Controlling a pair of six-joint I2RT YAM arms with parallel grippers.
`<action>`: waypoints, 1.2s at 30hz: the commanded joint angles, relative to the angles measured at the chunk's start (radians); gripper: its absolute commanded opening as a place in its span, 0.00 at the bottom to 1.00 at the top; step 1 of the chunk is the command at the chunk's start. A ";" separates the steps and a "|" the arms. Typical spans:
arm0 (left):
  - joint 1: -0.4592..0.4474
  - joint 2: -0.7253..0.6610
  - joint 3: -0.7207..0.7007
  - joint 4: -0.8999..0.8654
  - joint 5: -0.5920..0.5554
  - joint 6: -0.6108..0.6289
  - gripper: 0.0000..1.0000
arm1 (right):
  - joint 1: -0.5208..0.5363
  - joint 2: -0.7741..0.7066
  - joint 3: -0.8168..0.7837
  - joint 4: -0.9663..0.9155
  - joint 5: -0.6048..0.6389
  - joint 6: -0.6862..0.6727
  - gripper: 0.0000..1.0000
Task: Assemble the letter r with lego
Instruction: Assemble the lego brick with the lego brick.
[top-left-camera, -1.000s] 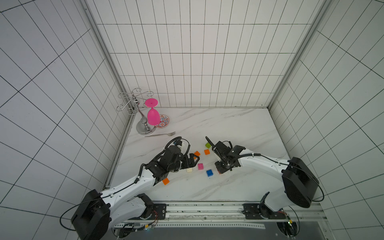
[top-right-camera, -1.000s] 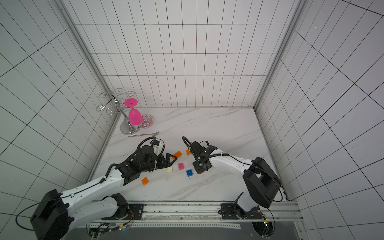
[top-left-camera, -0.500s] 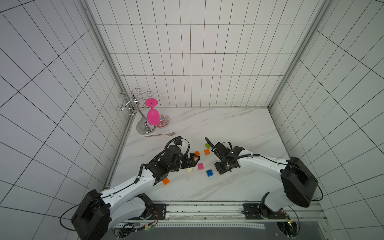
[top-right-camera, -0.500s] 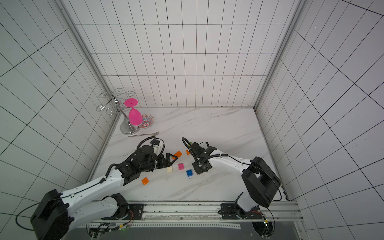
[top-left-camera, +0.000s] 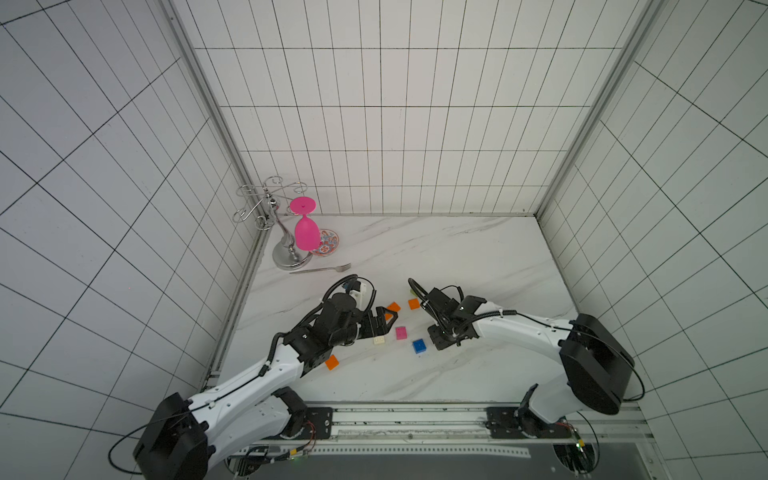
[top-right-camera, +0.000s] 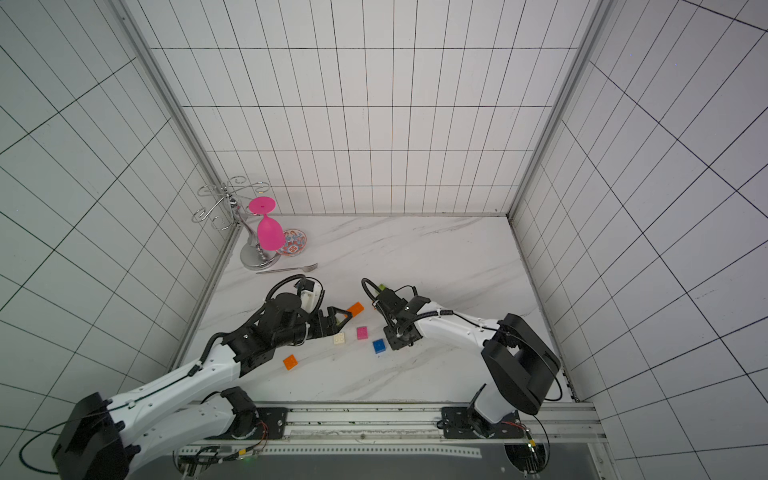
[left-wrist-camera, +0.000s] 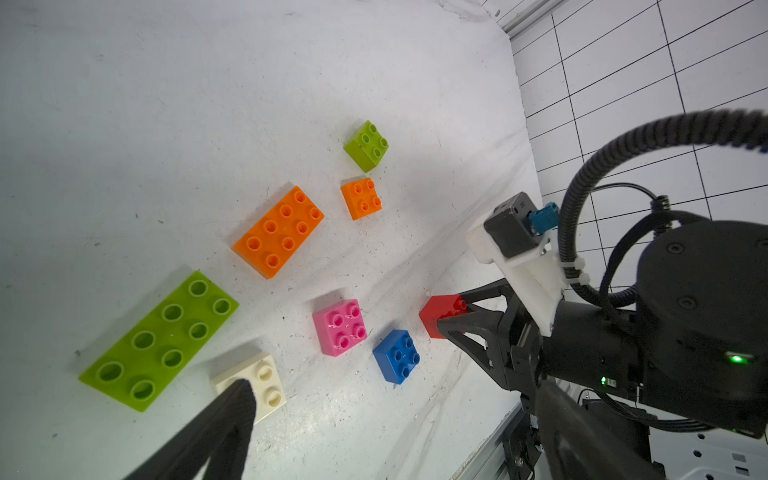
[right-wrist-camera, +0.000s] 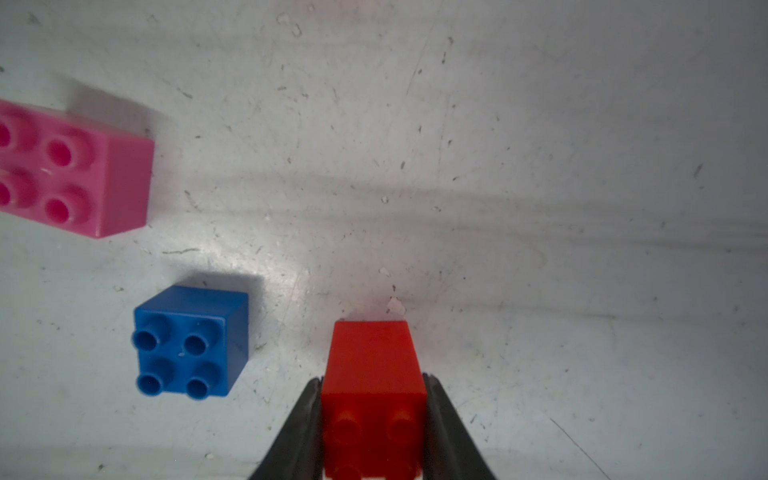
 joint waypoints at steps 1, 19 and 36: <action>0.005 -0.021 -0.020 -0.005 -0.033 -0.010 0.97 | 0.004 0.099 -0.032 -0.066 -0.055 0.006 0.00; 0.041 0.024 0.074 -0.189 -0.093 0.017 0.98 | -0.066 0.021 0.012 -0.140 0.011 0.015 0.00; 0.085 -0.068 -0.174 0.098 0.115 -0.182 0.93 | 0.098 -0.072 0.195 -0.193 -0.034 0.241 0.00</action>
